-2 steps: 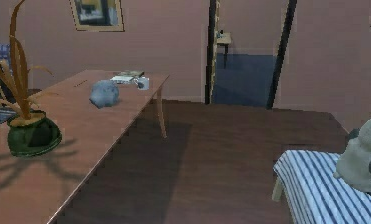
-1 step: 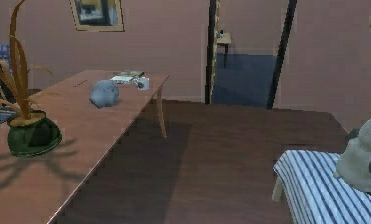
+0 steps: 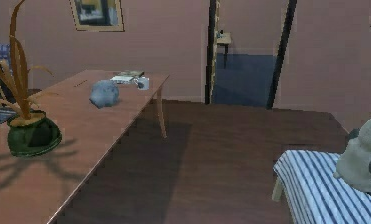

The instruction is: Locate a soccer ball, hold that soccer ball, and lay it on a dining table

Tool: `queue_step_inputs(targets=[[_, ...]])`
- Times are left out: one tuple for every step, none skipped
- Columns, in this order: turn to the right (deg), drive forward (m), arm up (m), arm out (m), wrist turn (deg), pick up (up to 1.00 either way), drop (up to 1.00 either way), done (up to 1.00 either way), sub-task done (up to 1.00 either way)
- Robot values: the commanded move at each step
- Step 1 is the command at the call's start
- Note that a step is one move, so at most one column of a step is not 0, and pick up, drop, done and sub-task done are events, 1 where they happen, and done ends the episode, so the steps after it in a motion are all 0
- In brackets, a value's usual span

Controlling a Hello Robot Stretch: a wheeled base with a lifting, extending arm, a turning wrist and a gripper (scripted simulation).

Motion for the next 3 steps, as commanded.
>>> queue_step_inputs(targets=[[0.0,0.0,0.0,0.0,-45.0,0.0,0.0,0.0,0.0],[0.0,0.0,0.0,0.0,-45.0,0.0,0.0,0.0,0.0],[0.0,0.0,0.0,0.0,-45.0,0.0,0.0,0.0,0.0]])
